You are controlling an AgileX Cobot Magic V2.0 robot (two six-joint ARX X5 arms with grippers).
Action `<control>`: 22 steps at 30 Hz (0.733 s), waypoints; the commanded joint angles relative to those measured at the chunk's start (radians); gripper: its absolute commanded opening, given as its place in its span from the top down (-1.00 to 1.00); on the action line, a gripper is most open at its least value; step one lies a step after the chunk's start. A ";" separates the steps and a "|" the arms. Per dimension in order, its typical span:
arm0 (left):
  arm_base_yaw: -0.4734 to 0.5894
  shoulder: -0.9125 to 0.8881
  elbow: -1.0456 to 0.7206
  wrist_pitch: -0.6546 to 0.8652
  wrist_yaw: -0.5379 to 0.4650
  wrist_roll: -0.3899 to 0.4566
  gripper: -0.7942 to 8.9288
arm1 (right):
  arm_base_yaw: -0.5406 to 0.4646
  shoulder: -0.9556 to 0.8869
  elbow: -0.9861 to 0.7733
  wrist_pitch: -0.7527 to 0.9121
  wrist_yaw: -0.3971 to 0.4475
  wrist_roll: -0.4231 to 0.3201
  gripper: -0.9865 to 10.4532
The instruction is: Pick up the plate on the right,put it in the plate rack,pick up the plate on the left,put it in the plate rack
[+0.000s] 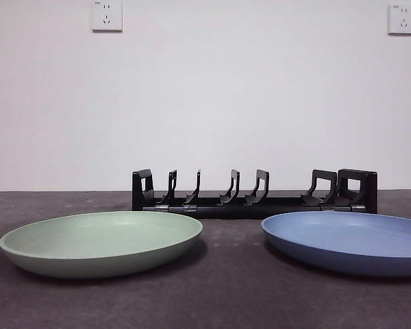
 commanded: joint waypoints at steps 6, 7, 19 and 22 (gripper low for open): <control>-0.008 0.132 0.203 -0.238 0.010 0.193 0.85 | 0.000 0.161 0.213 -0.274 -0.010 -0.145 0.84; -0.013 0.143 0.220 -0.255 0.009 0.203 0.85 | 0.000 0.174 0.226 -0.290 -0.010 -0.152 0.84; -0.113 0.280 0.388 -0.330 0.129 0.237 -0.34 | 0.001 0.214 0.250 -0.324 -0.082 -0.149 0.13; -0.151 0.303 0.418 -0.331 0.137 0.295 -0.34 | 0.001 0.215 0.251 -0.324 -0.091 -0.149 -0.12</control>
